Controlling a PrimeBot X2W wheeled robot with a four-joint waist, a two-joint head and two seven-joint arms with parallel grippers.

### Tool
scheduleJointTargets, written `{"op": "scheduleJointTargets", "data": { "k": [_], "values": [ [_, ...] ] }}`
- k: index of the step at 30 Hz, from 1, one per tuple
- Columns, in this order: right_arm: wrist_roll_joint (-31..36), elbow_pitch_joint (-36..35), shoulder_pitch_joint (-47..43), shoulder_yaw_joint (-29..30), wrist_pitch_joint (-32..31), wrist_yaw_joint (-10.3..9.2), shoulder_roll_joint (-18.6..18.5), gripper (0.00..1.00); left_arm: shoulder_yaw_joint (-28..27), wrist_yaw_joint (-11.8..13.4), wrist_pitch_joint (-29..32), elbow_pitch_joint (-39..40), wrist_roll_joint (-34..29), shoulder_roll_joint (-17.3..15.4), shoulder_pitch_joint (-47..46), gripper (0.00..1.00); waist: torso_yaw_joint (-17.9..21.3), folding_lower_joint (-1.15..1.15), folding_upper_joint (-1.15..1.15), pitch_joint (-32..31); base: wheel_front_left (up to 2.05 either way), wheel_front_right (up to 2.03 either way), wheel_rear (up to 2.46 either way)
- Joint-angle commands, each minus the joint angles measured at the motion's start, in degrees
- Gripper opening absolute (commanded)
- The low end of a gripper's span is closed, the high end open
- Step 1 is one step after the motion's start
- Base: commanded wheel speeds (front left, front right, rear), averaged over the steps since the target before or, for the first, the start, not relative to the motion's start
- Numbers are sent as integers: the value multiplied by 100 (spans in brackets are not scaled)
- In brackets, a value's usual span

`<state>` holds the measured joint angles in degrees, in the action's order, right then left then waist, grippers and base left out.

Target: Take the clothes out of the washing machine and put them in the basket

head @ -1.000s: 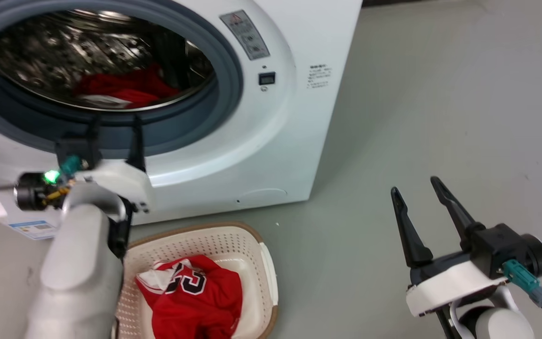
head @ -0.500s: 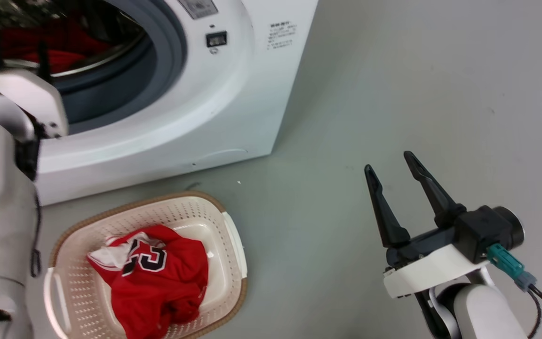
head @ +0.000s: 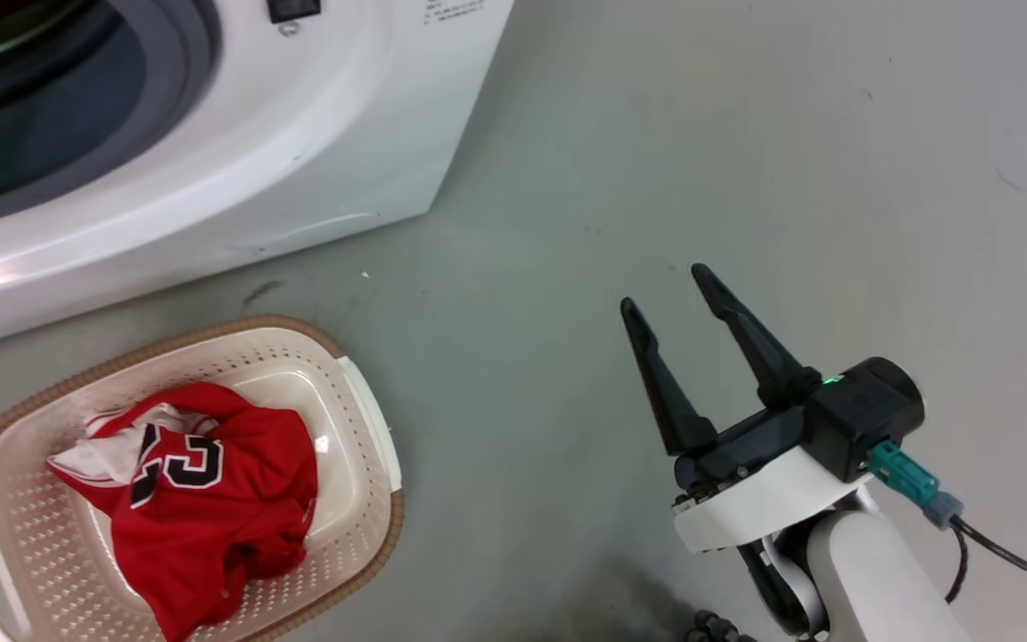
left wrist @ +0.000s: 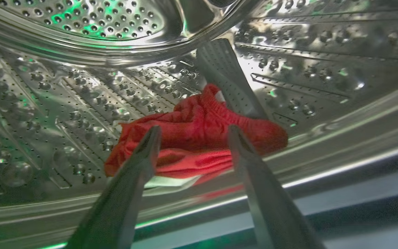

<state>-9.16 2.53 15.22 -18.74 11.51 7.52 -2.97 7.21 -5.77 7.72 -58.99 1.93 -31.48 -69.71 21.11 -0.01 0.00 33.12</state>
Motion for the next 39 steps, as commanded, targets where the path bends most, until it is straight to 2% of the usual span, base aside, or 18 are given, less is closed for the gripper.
{"op": "scheduleJointTargets", "data": {
  "k": [1, 11, 17, 23, 24, 25, 26, 31, 39],
  "values": [
    [-70, 59, 117, -58, 61, -6, 16, 100, 46, -15, 148, 1, -30, -111, -227, 100, 173, 1, 0, 220, 0, 0, 0],
    [-315, 193, 279, -371, 216, -6, 16, 100, 389, -156, 1496, 80, -145, -841, -1048, 100, 471, 1, 0, 809, 0, 0, 0],
    [-442, 295, 355, -480, 268, -6, 16, 100, 555, -166, 2241, 297, -6, -1059, -1205, 100, 556, 1, 0, 1088, 0, 0, 0],
    [-507, 380, 470, -555, 327, -6, 16, 100, 546, -138, 2874, 522, 160, -1111, -870, 100, 583, 1, 0, 1177, 0, 0, 0],
    [-521, 390, 501, -566, 331, -6, 16, 100, 522, -96, 2918, 602, 190, -1122, -838, 64, 587, 1, 0, 1184, 0, 0, 0],
    [-538, 396, 522, -580, 326, -6, 16, 100, 508, -58, 2958, 684, 208, -1133, -813, 36, 591, 1, 0, 1190, 0, 0, 0],
    [-554, 399, 529, -601, 333, -6, 16, 100, 495, 5, 2978, 785, 217, -1146, -754, 0, 594, 1, 0, 1193, 0, 0, 0],
    [-591, 445, 542, -650, 350, -6, 16, 100, 410, 320, 2863, 1263, 240, -1218, -569, 0, 610, 1, 0, 1154, 0, 0, 0],
    [-601, 517, 523, -634, 362, -6, 16, 100, 254, 916, 2136, 2323, 230, -1291, -80, 0, 597, 1, 0, 1061, 0, 0, 0]
  ]
}}
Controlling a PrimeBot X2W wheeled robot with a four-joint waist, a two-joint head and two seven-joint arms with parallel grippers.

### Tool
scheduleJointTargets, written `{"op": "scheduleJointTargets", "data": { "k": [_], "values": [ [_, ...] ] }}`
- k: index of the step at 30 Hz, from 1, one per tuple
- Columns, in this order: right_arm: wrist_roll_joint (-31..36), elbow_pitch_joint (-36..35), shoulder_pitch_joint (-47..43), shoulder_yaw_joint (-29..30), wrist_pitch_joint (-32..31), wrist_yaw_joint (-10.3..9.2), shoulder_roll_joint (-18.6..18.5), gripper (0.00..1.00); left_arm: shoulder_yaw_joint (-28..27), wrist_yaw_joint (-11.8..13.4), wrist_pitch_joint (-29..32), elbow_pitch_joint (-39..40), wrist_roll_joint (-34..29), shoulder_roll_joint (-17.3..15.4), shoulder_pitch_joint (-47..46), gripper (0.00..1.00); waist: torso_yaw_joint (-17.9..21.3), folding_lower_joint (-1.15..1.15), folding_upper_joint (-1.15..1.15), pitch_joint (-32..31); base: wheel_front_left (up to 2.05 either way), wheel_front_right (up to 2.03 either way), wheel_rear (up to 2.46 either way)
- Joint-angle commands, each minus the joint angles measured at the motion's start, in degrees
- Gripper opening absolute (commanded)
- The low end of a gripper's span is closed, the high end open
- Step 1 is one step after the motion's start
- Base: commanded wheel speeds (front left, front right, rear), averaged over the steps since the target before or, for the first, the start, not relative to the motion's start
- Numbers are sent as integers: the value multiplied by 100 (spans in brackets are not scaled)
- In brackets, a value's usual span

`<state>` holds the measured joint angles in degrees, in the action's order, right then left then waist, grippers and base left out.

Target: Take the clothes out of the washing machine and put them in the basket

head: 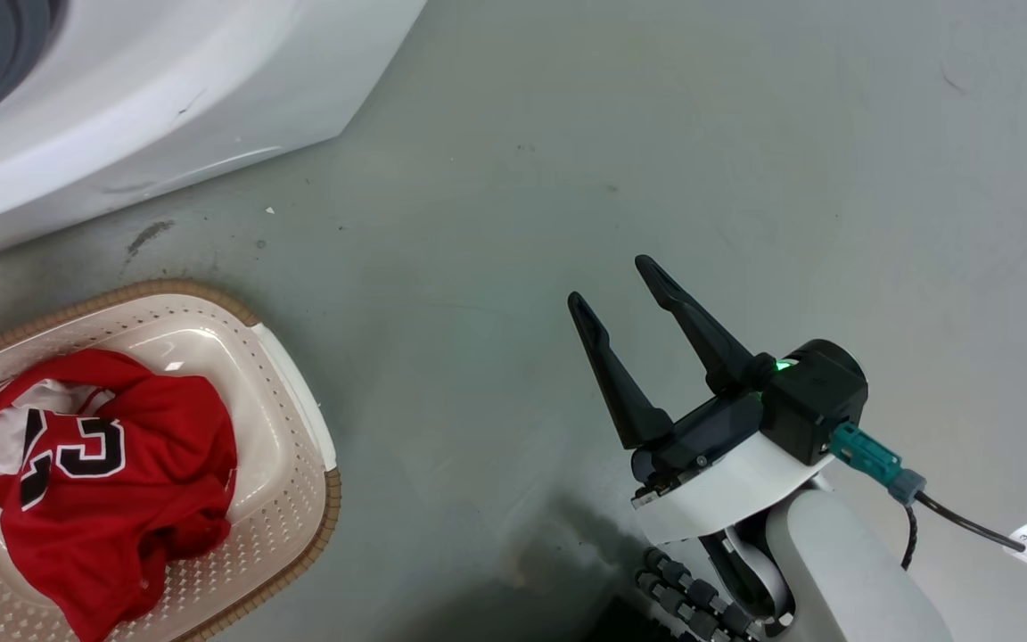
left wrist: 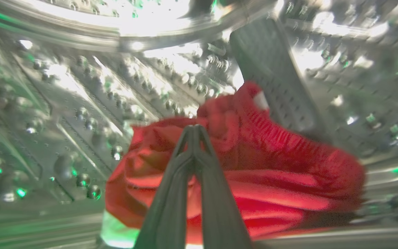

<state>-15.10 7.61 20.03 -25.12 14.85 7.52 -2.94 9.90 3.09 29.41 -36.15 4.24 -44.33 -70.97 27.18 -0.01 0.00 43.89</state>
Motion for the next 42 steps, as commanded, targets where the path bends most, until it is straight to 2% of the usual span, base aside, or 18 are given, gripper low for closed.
{"op": "scheduleJointTargets", "data": {
  "k": [1, 7, 10, 14, 15, 19, 26, 32, 42],
  "values": [
    [-17, 19, 41, 13, 29, -6, 12, 100, -45, 87, -135, 140, 29, 3, 113, 0, -20, 1, 0, -37, 0, 0, 0],
    [111, 23, 36, 181, 34, -6, 11, 100, -236, 454, -1022, 552, 194, 162, 530, 0, -139, 1, 0, -247, 0, 0, 0],
    [193, 32, -31, 297, 31, -6, 11, 100, -299, 506, -1542, 557, 336, 316, 731, 0, -226, 1, 0, -449, 0, 0, 0],
    [247, -8, -148, 408, -11, -6, 11, 100, -344, 450, -2315, 300, 491, 475, 1006, 0, -318, 1, 0, -773, 0, 0, 0],
    [385, -67, -307, 558, -134, -6, 10, 100, -420, 334, -3172, -183, 780, 759, 1373, 0, -423, 1, 0, -1282, 0, 0, 0],
    [482, -115, -529, 740, -266, -6, 9, 100, -445, 278, -3739, -457, 966, 1067, 1755, 0, -544, 1, 0, -1750, 0, 0, 0],
    [598, -222, -948, 1027, -582, -6, 10, 100, -578, 156, -4294, -754, 1383, 1619, 2359, 0, -834, 1, 0, -2463, 0, 0, 0],
    [689, -375, -1262, 1245, -824, -6, 11, 100, -682, 4, -4448, -600, 1609, 2000, 2911, 0, -1033, 1, 0, -2970, 0, 0, 0],
    [844, -715, -1635, 1463, -1126, -6, 11, 100, -799, -56, -4465, 696, 1469, 2452, 3964, 0, -1284, 1, 0, -3529, 0, 0, 0]
  ]
}}
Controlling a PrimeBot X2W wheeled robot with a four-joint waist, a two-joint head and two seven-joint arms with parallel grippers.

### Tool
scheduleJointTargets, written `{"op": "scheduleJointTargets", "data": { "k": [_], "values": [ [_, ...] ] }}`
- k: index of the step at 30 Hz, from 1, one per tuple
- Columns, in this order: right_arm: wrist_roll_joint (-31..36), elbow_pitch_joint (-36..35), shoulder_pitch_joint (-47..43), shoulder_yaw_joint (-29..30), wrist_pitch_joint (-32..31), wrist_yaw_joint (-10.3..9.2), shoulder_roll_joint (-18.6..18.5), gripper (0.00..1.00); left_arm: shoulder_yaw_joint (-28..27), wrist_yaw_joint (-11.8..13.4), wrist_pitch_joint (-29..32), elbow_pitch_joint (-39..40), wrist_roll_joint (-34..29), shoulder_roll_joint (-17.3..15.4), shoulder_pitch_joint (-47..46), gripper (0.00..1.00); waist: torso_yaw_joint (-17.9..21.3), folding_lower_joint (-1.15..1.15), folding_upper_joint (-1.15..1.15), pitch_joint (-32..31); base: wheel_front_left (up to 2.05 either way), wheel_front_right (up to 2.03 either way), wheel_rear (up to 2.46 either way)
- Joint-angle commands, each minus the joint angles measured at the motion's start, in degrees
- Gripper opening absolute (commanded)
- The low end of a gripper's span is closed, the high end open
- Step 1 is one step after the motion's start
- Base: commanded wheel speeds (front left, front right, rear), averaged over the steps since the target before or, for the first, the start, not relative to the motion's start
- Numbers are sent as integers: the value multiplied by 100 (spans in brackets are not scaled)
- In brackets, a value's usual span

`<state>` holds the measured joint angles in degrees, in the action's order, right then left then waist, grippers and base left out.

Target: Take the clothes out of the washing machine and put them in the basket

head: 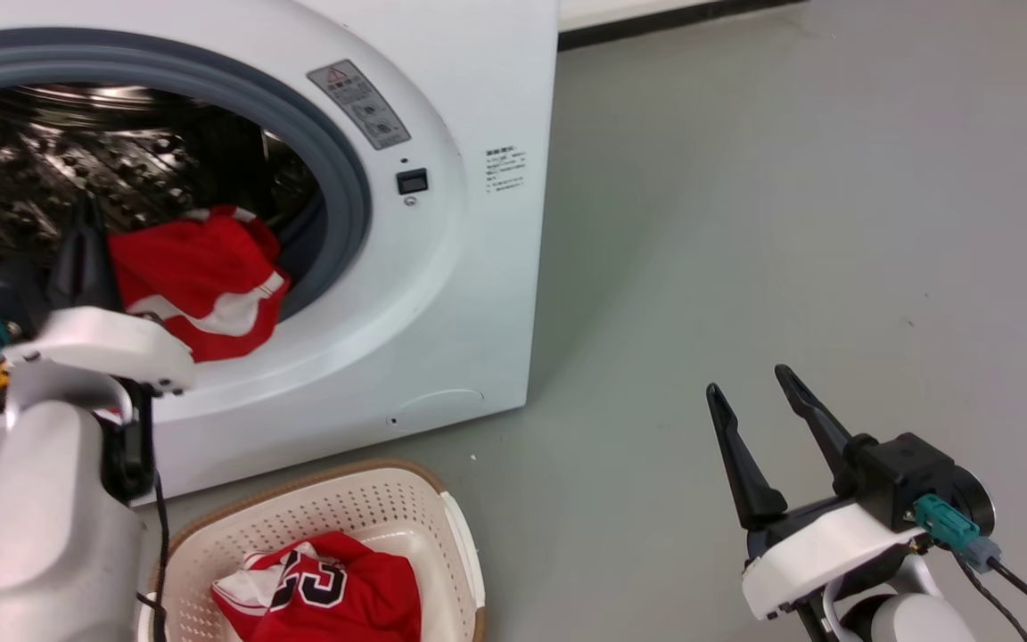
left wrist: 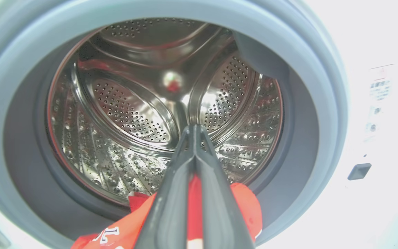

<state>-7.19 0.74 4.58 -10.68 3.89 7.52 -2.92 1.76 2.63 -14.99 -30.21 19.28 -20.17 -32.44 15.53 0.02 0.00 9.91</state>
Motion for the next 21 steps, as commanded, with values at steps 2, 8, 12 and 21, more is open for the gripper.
{"op": "scheduleJointTargets", "data": {
  "k": [2, 8, 12, 21],
  "values": [
    [101, -68, -157, 56, -81, -5, 8, 100, 42, -18, -26, 318, -54, 127, 351, 0, -172, -2, 0, -265, 0, 0, 0],
    [147, -224, -439, 271, -211, -5, 8, 100, 218, 32, -15, 981, -82, 385, 950, 0, -407, -2, 0, -564, 0, 0, 0],
    [184, -330, -616, 357, -303, -5, 8, 100, 449, 53, 119, 1592, -148, 524, 1310, 0, -584, -2, 0, -736, 0, 0, 0],
    [241, -591, -688, 424, -468, -5, 8, 100, 961, 155, 689, 3064, -230, 701, 2214, 0, -826, -2, 0, -728, 0, 0, 0]
  ]
}}
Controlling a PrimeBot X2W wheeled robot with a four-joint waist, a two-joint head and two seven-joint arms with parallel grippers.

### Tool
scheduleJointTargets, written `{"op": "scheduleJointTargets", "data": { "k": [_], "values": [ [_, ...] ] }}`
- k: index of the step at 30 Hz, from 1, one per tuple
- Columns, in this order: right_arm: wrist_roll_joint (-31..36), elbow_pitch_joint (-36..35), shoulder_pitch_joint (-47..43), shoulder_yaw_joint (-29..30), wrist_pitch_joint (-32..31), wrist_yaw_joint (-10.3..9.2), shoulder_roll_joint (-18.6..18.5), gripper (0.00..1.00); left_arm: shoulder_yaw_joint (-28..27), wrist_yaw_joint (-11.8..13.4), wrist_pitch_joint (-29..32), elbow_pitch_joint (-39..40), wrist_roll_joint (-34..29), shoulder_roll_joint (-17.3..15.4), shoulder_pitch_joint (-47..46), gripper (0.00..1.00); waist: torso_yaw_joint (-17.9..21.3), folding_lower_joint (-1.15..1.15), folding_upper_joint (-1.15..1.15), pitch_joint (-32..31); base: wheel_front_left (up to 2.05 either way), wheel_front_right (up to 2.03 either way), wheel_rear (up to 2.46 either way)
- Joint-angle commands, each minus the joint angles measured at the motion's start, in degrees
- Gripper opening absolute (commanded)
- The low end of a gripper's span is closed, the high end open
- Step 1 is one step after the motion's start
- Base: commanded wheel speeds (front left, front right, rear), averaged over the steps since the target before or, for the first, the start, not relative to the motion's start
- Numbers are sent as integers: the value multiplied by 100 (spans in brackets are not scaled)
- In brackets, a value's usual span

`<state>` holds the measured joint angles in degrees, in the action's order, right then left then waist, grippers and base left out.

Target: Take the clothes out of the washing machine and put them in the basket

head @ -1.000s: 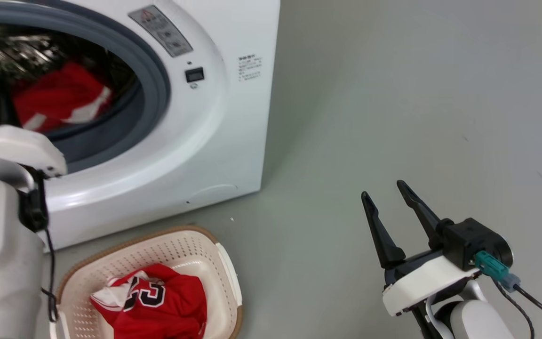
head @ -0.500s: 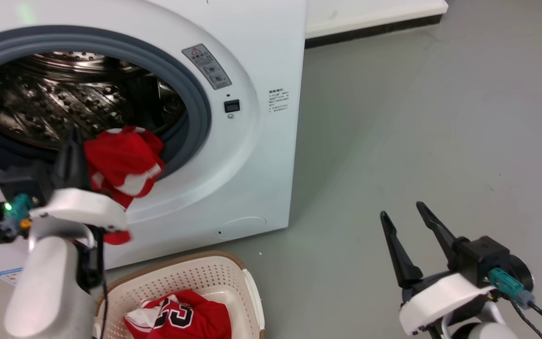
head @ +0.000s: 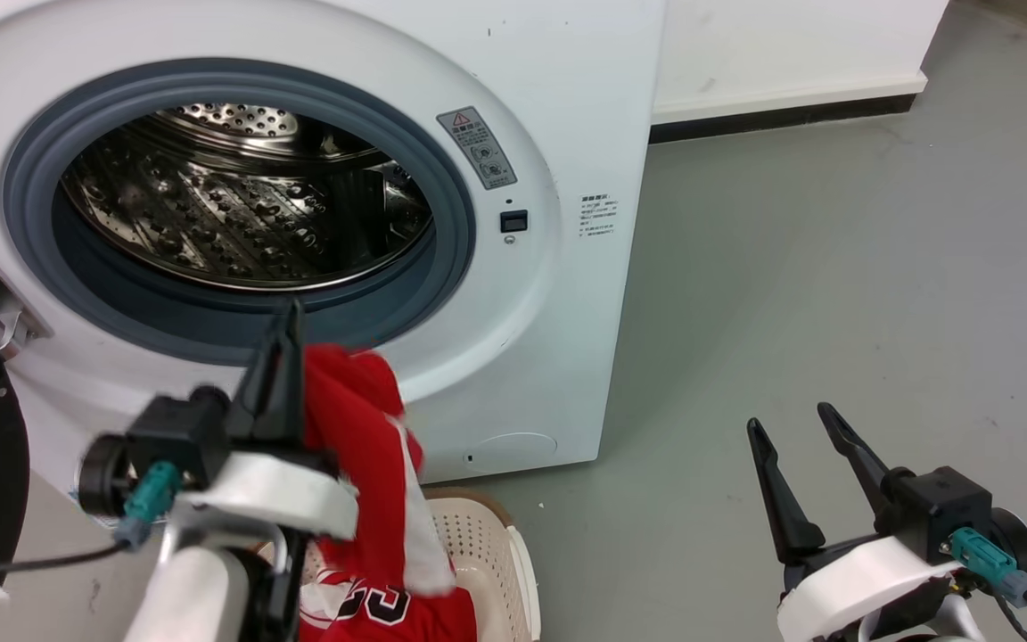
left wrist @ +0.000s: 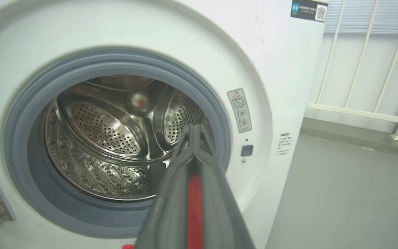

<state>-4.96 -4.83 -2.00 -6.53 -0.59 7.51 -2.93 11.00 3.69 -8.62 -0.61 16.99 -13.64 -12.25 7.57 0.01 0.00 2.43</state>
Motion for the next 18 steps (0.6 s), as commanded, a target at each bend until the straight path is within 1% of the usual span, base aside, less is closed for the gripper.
{"op": "scheduleJointTargets", "data": {
  "k": [1, 3, 6, 7, 8, 11, 14, 15, 18],
  "values": [
    [9, -46, -30, 8, -28, -4, 9, 100, 77, 68, 95, 192, 34, 86, 324, 0, -46, -1, 0, 39, 0, 0, 0],
    [3, -69, -23, 18, -38, -4, 10, 100, 104, 130, 119, 286, 88, 144, 565, 0, -73, -1, 0, 74, 0, 0, 0],
    [-11, -95, 14, 20, -44, -4, 10, 100, 131, 191, 69, 131, 224, 299, 934, 0, -97, -1, 0, 154, 0, 0, 0],
    [-10, -99, 28, 20, -46, -4, 10, 100, 158, 204, 59, 29, 271, 350, 1032, 0, -106, -1, 0, 183, 0, 0, 0],
    [-8, -123, 114, 4, -53, -4, 10, 100, 234, 156, -55, -385, 390, 498, 1204, 0, -124, -1, 0, 316, 0, 0, 0],
    [-19, -140, 188, -16, -47, -4, 9, 100, 231, 139, -248, -889, 480, 625, 1197, 0, -122, -1, 0, 469, 0, 0, 0],
    [-9, -167, 279, -37, -44, -4, 10, 100, 229, 97, -410, -1365, 526, 700, 997, 0, -118, -1, 0, 673, 0, 0, 0],
    [-9, -167, 279, -37, -44, -4, 10, 100, 229, 97, -410, -1365, 526, 700, 997, 0, -118, -1, 0, 673, 0, 0, 0],
    [-6, -200, 388, -60, -44, -4, 10, 100, 210, 36, -503, -1874, 599, 792, 803, 0, -109, -1, 0, 948, 0, 0, 0]
  ]
}}
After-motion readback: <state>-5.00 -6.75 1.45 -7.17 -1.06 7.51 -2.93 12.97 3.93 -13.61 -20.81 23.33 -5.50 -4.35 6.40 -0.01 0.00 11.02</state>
